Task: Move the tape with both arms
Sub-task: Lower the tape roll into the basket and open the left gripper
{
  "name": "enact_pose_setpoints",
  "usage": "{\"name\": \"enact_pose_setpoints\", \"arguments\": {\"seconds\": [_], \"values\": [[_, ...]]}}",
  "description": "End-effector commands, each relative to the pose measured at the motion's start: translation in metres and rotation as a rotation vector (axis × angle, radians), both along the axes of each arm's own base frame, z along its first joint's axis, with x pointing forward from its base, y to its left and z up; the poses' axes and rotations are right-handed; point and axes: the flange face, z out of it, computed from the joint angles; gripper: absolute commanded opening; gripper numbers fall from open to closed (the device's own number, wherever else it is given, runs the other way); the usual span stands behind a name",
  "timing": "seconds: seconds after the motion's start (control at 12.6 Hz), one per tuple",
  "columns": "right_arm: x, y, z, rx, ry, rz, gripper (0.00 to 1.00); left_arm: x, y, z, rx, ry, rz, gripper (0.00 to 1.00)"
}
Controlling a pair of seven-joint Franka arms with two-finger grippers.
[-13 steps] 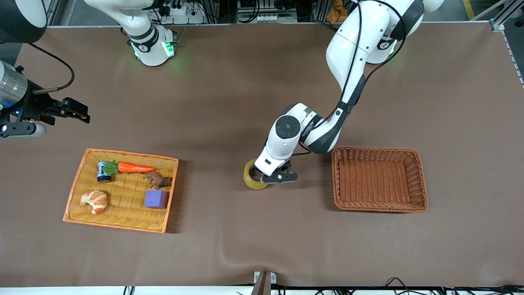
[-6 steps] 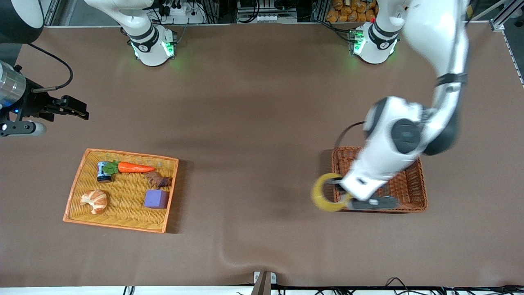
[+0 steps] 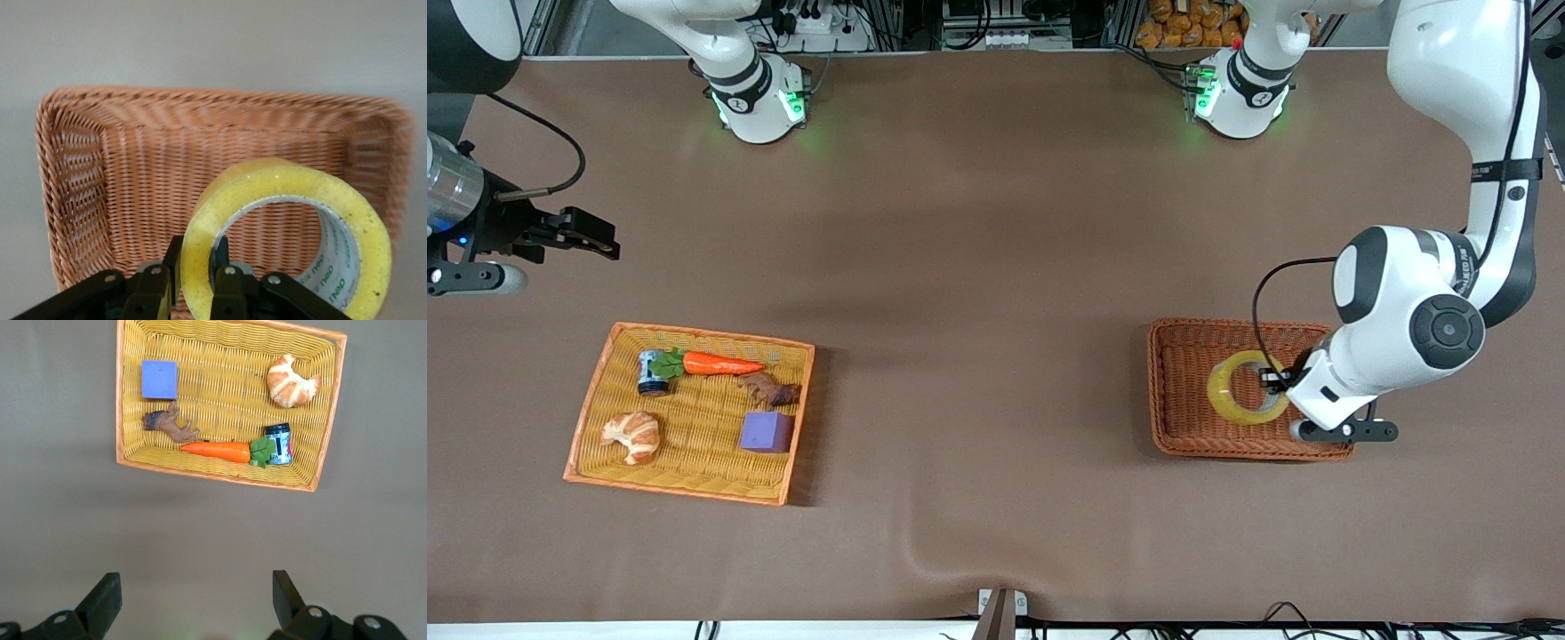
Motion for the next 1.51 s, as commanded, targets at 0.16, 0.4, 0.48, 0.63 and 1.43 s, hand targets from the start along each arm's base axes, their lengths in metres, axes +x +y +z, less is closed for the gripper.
{"name": "enact_pose_setpoints", "arguments": {"seconds": [0.16,0.4,0.48,0.63,1.43], "values": [[-0.006,-0.005,0.007,-0.012,-0.003,-0.001,1.00,-0.031,0.032,-0.047,0.004,-0.055,0.017,0.04],[-0.005,-0.005,0.013,-0.008,-0.020,-0.003,1.00,-0.015,0.035,-0.006,0.001,-0.123,0.031,1.00],[-0.004,-0.004,0.012,-0.007,-0.020,-0.003,1.00,-0.015,0.036,0.027,0.005,-0.139,0.032,1.00],[-0.004,-0.005,0.011,-0.007,-0.017,-0.004,1.00,-0.009,0.039,0.110,0.016,-0.149,0.040,1.00],[-0.007,-0.011,0.015,0.003,-0.018,-0.015,1.00,-0.120,0.043,0.361,0.016,-0.134,0.075,1.00]]}}
